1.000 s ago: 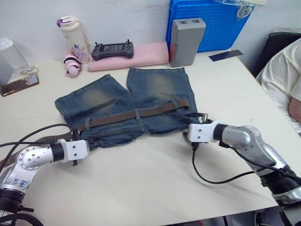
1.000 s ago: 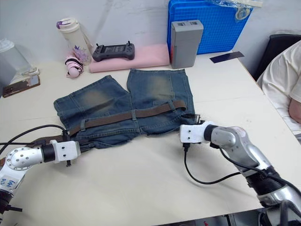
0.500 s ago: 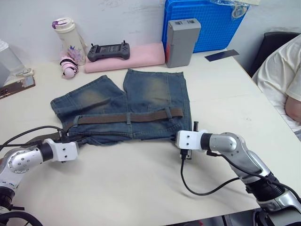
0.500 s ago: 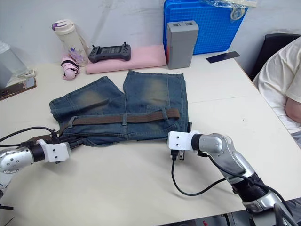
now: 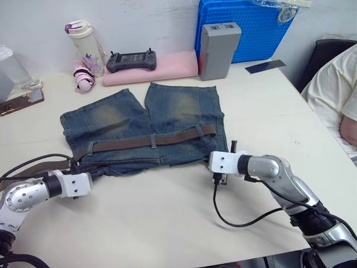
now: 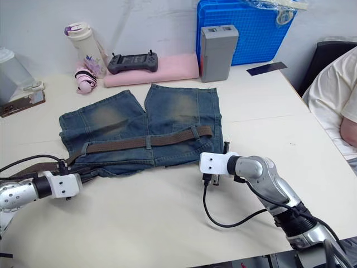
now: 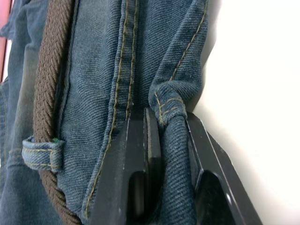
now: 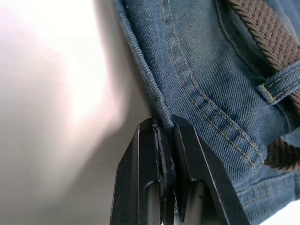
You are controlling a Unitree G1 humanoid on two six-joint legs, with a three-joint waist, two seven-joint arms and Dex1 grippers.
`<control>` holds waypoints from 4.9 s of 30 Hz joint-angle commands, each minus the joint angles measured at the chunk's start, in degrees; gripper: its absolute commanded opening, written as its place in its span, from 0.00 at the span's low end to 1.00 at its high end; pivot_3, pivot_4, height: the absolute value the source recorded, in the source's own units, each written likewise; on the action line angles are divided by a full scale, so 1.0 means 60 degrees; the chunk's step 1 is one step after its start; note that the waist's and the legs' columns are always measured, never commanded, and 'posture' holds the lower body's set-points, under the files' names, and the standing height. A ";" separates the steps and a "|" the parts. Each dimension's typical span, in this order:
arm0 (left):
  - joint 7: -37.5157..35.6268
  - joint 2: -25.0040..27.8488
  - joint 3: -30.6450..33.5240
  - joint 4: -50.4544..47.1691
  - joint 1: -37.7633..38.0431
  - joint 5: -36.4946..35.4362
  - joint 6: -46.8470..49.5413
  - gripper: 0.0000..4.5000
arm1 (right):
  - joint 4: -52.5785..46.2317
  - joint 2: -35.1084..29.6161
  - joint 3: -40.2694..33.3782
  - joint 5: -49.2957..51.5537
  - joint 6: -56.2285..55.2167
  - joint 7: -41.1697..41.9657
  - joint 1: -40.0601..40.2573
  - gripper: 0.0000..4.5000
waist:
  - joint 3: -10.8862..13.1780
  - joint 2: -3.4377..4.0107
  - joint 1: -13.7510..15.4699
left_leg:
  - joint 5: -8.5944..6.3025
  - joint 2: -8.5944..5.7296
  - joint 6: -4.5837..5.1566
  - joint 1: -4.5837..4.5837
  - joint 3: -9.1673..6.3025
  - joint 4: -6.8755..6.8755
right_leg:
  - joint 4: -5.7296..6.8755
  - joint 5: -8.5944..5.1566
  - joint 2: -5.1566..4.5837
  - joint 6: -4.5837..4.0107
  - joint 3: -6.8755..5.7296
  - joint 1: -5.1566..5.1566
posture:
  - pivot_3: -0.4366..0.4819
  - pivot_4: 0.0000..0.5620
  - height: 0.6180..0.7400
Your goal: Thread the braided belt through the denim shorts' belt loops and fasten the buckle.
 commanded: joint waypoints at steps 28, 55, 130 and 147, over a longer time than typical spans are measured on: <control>-0.1184 -0.0959 0.2455 -0.5327 0.3157 -0.3405 0.5400 1.00 | 0.1427 0.0221 -0.3017 0.4712 0.7044 0.1662 -0.3874 0.99 | 0.0049 0.0025 0.0102 | -0.0025 0.0011 0.0025 -0.0033 -0.0010 0.0008 | -0.0059 0.0006 0.0000 0.0011 -0.0016 0.0000 | 0.48 0.27 0.47; -0.1085 -0.2078 0.2517 -0.5963 0.3175 -0.2352 0.5745 1.00 | 0.6126 0.1975 -0.2659 0.5215 0.8680 0.1677 -0.5112 0.28 | 0.0048 0.0017 0.0063 | -0.0027 0.0003 0.0024 -0.0190 0.0015 0.0093 | 0.0022 0.0008 -0.0020 0.0005 -0.0032 -0.0157 | 0.48 0.27 0.47; -0.5128 -0.1216 0.2343 0.3529 -0.6048 -0.4279 1.0944 0.03 | 0.2850 0.2182 -0.3173 0.5943 0.7242 -0.0660 -0.4058 0.07 | 0.0025 -0.0020 -0.0391 | -0.0035 -0.0039 0.0015 -0.0369 0.0006 0.0327 | 0.0309 0.0008 -0.0061 0.0004 -0.0050 -0.0342 | 0.48 0.27 0.47; -0.0820 -0.2171 0.3406 -0.0887 -0.1693 -0.1807 0.0760 0.03 | -0.1421 0.1344 -0.4258 0.6863 0.4231 0.0036 -0.0756 0.07 | 0.0019 -0.0025 -0.0417 | -0.0045 -0.0045 0.0033 -0.0462 0.0003 0.0346 | 0.0335 0.0009 -0.0097 0.0004 -0.0099 -0.0438 | 0.48 0.27 0.47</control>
